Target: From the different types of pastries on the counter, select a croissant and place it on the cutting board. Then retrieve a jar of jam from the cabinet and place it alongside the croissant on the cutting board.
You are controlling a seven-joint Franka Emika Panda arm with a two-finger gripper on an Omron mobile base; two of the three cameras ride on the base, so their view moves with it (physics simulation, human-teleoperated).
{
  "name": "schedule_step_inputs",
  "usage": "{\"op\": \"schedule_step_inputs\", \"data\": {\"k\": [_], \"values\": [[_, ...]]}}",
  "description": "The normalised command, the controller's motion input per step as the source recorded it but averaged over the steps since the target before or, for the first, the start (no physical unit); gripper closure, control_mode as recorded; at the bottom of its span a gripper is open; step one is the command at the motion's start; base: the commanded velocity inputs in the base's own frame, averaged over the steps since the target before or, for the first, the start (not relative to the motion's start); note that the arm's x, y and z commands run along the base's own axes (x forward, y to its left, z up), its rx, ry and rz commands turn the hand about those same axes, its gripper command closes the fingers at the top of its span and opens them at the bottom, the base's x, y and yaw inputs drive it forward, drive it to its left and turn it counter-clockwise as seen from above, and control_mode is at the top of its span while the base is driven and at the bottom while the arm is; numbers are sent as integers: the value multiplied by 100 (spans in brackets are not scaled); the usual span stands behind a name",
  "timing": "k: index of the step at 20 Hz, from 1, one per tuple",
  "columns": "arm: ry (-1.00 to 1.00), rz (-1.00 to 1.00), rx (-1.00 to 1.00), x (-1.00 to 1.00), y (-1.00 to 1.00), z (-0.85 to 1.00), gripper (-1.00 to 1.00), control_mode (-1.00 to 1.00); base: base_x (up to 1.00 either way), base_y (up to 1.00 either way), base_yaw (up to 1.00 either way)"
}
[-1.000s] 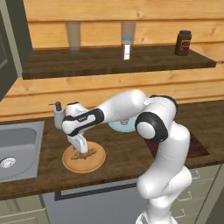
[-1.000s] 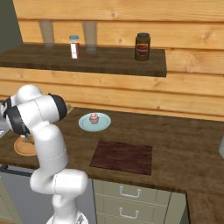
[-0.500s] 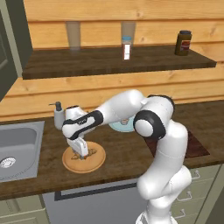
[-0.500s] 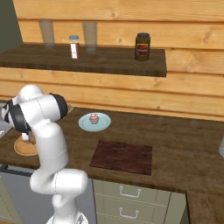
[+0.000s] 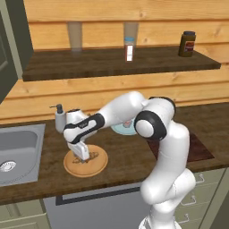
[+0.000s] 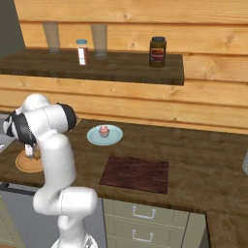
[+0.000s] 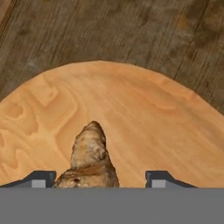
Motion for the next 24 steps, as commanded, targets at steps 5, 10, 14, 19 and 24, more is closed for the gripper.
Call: {"op": "schedule_step_inputs", "data": {"k": [5,10,14,19,24], "values": [[0,1,0,-1,0,-20,100,-100,0,0,0],[-12,1,0,-3,-17,27,100,-100,0,0,0],[-15,0,0,-2,-42,61,100,-100,0,0,0],[-7,0,1,-4,-58,49,100,-100,0,0,0],[-2,0,2,-18,-61,20,100,-100,0,0,0]]}}
